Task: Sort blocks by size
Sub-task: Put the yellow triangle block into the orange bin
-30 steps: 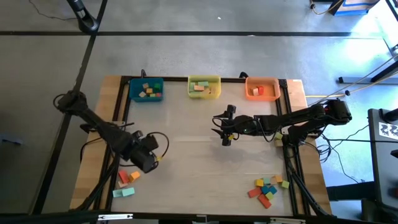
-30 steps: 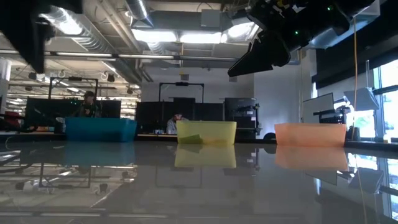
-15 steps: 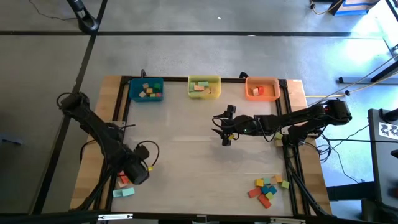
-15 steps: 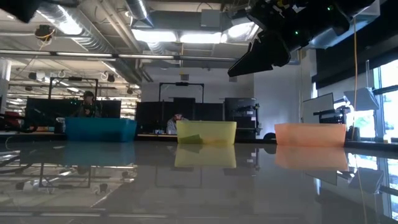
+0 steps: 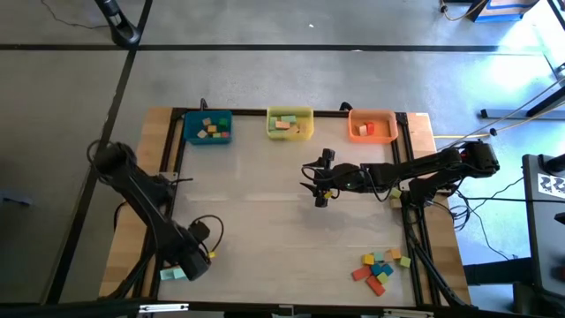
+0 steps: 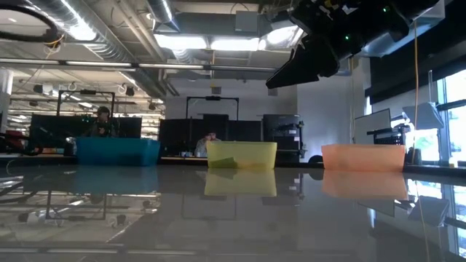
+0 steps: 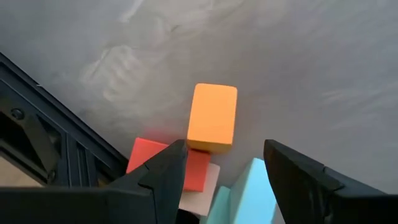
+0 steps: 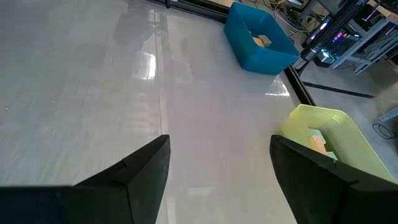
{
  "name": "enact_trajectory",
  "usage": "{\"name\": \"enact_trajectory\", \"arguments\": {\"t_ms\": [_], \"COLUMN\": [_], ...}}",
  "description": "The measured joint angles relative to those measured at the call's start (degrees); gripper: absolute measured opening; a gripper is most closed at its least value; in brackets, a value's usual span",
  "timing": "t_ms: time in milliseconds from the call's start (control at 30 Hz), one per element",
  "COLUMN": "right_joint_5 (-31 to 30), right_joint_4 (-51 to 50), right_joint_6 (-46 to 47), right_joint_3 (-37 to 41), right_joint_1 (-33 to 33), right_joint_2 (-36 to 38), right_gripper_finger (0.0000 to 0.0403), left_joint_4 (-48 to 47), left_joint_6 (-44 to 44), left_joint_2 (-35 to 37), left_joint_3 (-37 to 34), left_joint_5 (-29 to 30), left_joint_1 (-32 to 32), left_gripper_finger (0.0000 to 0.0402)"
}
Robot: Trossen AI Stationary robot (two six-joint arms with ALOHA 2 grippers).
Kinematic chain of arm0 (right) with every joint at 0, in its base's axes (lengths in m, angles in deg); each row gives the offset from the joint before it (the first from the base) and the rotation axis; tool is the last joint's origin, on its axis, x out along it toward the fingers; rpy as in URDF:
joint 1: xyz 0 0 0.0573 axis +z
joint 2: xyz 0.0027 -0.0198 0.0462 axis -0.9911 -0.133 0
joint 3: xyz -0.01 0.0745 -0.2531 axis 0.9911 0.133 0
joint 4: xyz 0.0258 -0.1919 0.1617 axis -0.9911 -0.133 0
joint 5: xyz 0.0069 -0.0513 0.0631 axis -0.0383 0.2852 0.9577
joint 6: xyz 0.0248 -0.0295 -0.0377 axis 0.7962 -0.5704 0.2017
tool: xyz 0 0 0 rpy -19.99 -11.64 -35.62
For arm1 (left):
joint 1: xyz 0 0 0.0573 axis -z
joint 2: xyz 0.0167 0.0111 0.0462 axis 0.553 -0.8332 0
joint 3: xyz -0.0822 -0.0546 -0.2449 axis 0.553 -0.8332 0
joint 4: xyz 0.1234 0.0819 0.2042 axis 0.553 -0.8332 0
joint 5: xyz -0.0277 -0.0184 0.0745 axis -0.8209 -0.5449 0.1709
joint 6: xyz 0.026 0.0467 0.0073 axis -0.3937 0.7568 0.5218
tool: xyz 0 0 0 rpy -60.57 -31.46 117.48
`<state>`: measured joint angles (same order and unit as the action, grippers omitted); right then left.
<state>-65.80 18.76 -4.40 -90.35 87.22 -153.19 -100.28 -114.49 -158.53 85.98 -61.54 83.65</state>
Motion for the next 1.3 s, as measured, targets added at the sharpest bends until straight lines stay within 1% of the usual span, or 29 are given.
{"name": "enact_trajectory", "arguments": {"t_ms": [100,200,300,433,600,700,800,1033,1300], "right_joint_5": [0.97,2.80,3.39,3.39,3.37,3.34,3.32,3.28,3.22], "right_joint_4": [0.01,-0.01,-0.01,0.00,0.13,0.43,0.48,0.39,0.39], "right_joint_6": [0.00,0.02,0.02,0.02,0.02,0.02,0.01,0.00,0.00], "right_joint_3": [0.00,0.00,0.00,0.00,0.00,0.00,0.00,0.00,0.00], "right_joint_1": [0.00,0.00,0.00,0.00,0.00,0.00,0.00,0.00,0.00], "right_joint_2": [0.00,0.00,0.00,0.00,0.00,0.00,0.00,0.00,0.00], "right_gripper_finger": [0.0276,0.0276,0.0276,0.0276,0.0276,0.0276,0.0276,0.0276,0.0276], "left_joint_4": [0.77,4.02,6.74,7.47,7.72,9.67,12.20,12.58,12.91], "left_joint_6": [0.03,-0.11,-0.87,-1.27,0.87,1.79,2.34,2.64,3.74], "left_joint_2": [-1.20,-1.40,-1.42,-1.42,-1.42,-1.30,-1.12,-1.12,-0.66], "left_joint_3": [-0.80,-2.97,-5.19,-7.63,-9.35,-10.45,-11.75,-12.16,-12.26], "left_joint_5": [-0.18,-0.36,-0.38,-0.38,-0.36,-0.37,-0.39,-0.43,-0.43], "left_joint_1": [0.69,1.49,2.23,2.59,2.59,2.58,2.55,2.55,2.36], "left_gripper_finger": [0.0201,0.0201,0.0201,0.0201,0.0201,0.0199,0.0184,0.0119,0.0121]}}
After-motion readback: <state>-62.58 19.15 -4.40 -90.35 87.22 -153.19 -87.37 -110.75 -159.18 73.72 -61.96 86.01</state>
